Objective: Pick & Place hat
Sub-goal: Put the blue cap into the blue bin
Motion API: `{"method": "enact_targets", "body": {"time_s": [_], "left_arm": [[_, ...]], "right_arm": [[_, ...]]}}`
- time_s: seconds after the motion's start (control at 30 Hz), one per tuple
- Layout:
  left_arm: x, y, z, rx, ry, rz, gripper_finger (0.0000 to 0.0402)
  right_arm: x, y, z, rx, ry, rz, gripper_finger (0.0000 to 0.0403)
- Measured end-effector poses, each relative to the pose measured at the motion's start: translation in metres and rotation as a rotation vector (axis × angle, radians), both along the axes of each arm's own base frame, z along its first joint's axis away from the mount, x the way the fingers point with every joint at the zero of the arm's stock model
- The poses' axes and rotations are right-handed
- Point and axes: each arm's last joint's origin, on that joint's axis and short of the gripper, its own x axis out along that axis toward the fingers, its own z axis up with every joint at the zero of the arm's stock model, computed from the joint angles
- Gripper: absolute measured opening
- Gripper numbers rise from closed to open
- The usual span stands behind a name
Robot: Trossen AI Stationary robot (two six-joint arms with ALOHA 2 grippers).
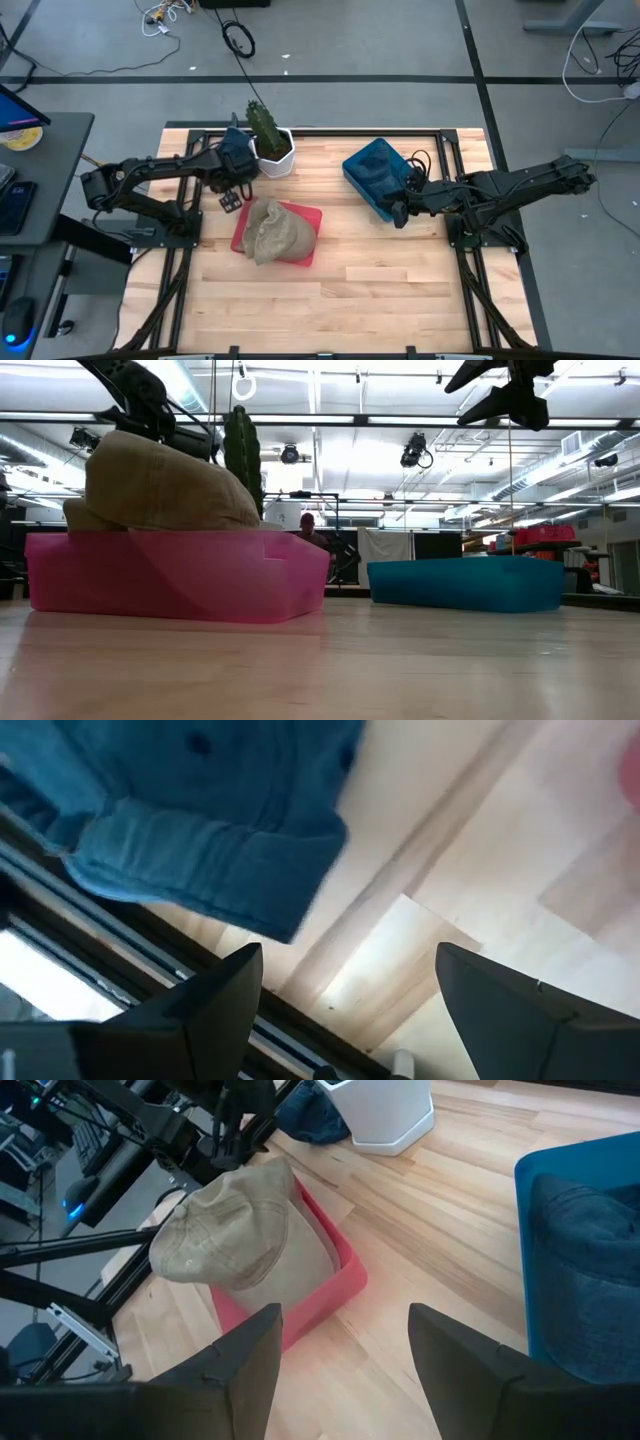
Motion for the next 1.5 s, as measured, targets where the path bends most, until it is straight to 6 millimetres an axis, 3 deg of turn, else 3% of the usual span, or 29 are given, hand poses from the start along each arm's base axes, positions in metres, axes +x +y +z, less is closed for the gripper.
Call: {"method": "enact_targets", "body": {"time_s": [0.4, 1.23, 1.37, 1.5], "left_arm": [[-0.0049, 0.0041, -0.0002, 0.003, -0.058, 0.280, 0.0303], [0.0004, 0.0076, -0.0081, 0.010, -0.035, 0.251, 0.0302], [-0.0003, 0.0075, -0.0079, 0.020, -0.026, 0.257, 0.0282], [-0.0002, 0.0076, -0.0079, 0.021, -0.028, 0.257, 0.0230]], "right_arm": [[0.0000, 0.0000, 0.0000, -0.001, 0.000, 0.001, 0.0222], [0.0000, -0.0001, 0.0000, -0.016, 0.004, 0.010, 0.0222], [0.0000, -0.0001, 0.0000, -0.015, 0.004, 0.009, 0.0222], [0.0001, -0.0001, 0.0000, -0.014, 0.004, 0.009, 0.0222]]}}
